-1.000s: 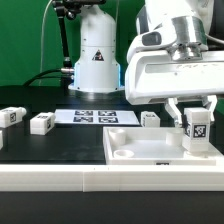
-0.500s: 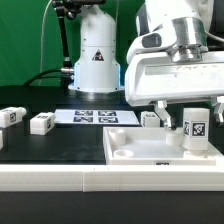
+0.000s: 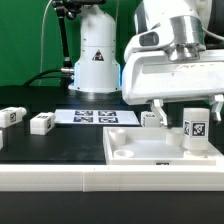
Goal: Assemble one leg
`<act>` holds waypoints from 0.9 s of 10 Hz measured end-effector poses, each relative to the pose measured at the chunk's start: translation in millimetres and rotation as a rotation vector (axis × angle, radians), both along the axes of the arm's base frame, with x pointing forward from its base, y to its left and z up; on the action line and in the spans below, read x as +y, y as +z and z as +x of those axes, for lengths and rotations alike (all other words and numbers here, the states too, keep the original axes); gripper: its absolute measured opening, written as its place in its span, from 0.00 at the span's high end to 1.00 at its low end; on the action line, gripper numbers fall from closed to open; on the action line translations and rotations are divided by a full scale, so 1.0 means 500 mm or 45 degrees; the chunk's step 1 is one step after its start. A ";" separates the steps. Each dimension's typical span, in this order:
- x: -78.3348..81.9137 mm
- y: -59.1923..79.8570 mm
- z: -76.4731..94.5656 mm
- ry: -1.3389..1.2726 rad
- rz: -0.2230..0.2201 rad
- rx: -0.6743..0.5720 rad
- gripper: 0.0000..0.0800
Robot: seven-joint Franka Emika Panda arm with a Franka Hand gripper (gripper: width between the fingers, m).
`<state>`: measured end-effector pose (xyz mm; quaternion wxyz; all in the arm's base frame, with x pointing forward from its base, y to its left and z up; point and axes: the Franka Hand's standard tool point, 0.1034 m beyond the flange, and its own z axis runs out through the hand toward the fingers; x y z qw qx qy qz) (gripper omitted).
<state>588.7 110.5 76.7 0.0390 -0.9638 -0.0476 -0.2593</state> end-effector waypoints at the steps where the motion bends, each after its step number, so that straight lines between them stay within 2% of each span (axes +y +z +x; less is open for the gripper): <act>1: -0.003 0.014 0.001 0.000 0.003 0.006 0.19; 2: -0.004 0.023 0.004 -0.002 0.004 -0.001 0.19; 4: -0.001 0.017 0.002 0.004 0.014 0.059 0.19; 5: 0.004 0.010 0.002 0.008 0.026 0.126 0.19; 6: 0.015 0.008 0.003 0.010 0.056 0.262 0.19; 8: 0.020 0.016 0.019 0.006 0.087 0.391 0.19; 9: 0.020 0.014 0.016 0.015 0.095 0.470 0.19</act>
Offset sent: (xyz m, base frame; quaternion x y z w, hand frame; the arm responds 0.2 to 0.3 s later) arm 0.0052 -0.0051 -0.0042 -0.0118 0.0048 0.0055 0.9999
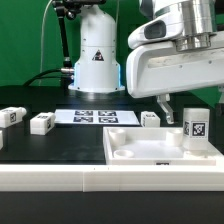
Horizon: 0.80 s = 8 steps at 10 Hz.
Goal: Assemble one leg
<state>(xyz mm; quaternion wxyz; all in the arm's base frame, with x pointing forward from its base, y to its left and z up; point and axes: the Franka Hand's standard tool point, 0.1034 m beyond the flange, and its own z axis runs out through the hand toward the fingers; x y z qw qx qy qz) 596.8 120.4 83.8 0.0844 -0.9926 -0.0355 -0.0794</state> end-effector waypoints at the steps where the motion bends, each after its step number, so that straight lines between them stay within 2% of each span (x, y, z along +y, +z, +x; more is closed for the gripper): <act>1: -0.004 0.002 0.011 -0.005 0.000 -0.009 0.19; 2: -0.006 -0.002 0.011 -0.009 -0.004 -0.027 0.19; 3: -0.007 -0.004 0.009 -0.010 -0.006 -0.031 0.24; 4: -0.007 -0.003 0.010 -0.011 -0.006 -0.032 0.42; 5: -0.007 -0.004 0.010 -0.011 -0.006 -0.032 0.42; 6: -0.013 -0.004 0.012 -0.017 -0.009 -0.036 0.60; 8: -0.016 -0.005 0.012 -0.025 -0.009 -0.034 0.63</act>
Offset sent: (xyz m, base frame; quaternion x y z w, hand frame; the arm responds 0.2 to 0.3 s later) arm 0.0000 0.0000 0.0000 0.0000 0.0000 0.0000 1.0000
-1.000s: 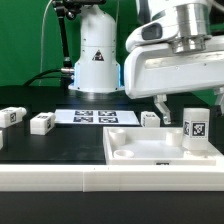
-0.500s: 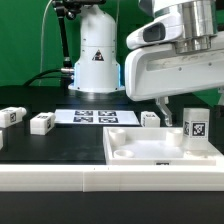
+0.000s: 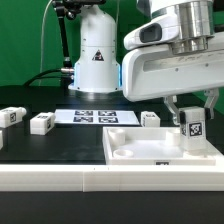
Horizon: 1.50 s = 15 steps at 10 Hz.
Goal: Assemble one leg
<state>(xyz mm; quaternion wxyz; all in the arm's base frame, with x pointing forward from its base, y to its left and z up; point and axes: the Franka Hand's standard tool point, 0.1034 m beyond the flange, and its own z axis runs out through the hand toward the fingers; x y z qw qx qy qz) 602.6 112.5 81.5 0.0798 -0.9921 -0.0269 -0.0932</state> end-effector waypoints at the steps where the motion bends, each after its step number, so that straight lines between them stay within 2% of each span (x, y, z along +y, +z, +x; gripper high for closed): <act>1: 0.000 0.000 0.000 -0.016 0.003 0.003 0.63; 3: -0.002 -0.001 0.001 -0.108 0.025 0.020 0.63; 11: -0.014 -0.006 0.008 -1.228 0.210 0.161 0.63; 15: -0.013 -0.006 0.011 -1.341 0.241 0.182 0.63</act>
Offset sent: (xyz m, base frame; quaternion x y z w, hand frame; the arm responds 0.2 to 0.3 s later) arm 0.0024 0.0007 -0.0088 0.0166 -0.0190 0.2692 0.9627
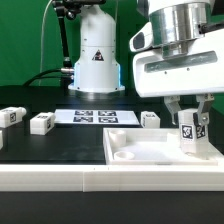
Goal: Assemble one leg
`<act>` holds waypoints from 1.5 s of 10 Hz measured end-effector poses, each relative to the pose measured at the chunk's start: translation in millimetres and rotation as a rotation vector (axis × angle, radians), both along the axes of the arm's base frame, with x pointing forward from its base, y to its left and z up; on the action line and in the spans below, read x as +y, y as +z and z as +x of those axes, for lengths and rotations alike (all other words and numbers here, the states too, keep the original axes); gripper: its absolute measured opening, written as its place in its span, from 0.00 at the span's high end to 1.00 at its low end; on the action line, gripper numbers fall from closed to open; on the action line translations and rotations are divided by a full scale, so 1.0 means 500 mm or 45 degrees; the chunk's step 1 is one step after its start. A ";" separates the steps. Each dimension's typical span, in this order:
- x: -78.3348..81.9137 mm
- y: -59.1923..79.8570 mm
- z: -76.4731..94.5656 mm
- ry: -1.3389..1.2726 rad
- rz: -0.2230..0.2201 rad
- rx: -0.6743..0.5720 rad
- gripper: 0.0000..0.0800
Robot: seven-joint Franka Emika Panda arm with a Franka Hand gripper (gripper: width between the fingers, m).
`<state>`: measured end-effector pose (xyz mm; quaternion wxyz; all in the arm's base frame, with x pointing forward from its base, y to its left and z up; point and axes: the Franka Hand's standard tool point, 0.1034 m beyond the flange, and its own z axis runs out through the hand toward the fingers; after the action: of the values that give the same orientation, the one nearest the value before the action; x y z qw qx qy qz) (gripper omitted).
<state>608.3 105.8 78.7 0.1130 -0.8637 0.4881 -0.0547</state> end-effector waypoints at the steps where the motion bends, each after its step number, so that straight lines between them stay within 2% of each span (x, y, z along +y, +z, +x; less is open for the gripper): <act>1: -0.001 -0.001 0.000 0.070 -0.015 -0.010 0.55; 2: -0.003 0.000 0.000 0.154 -0.033 -0.022 0.29; 3: -0.001 -0.001 -0.002 0.276 -0.059 -0.032 0.29; 4: 0.001 -0.003 -0.005 0.449 -0.096 -0.044 0.20; 6: 0.008 -0.008 -0.008 0.708 -0.133 -0.038 0.19; 8: 0.023 -0.007 -0.004 1.030 -0.204 -0.009 0.19; 10: 0.025 -0.005 -0.007 1.294 -0.254 0.008 0.19; 15: 0.018 -0.007 -0.008 1.545 -0.286 -0.025 0.19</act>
Offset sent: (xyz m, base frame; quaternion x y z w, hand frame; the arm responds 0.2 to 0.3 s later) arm -0.0015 0.0048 -0.0012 -0.0295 -0.0155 -0.3044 0.9520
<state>604.3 115.0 75.2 0.0367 -0.9935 -0.1002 -0.0399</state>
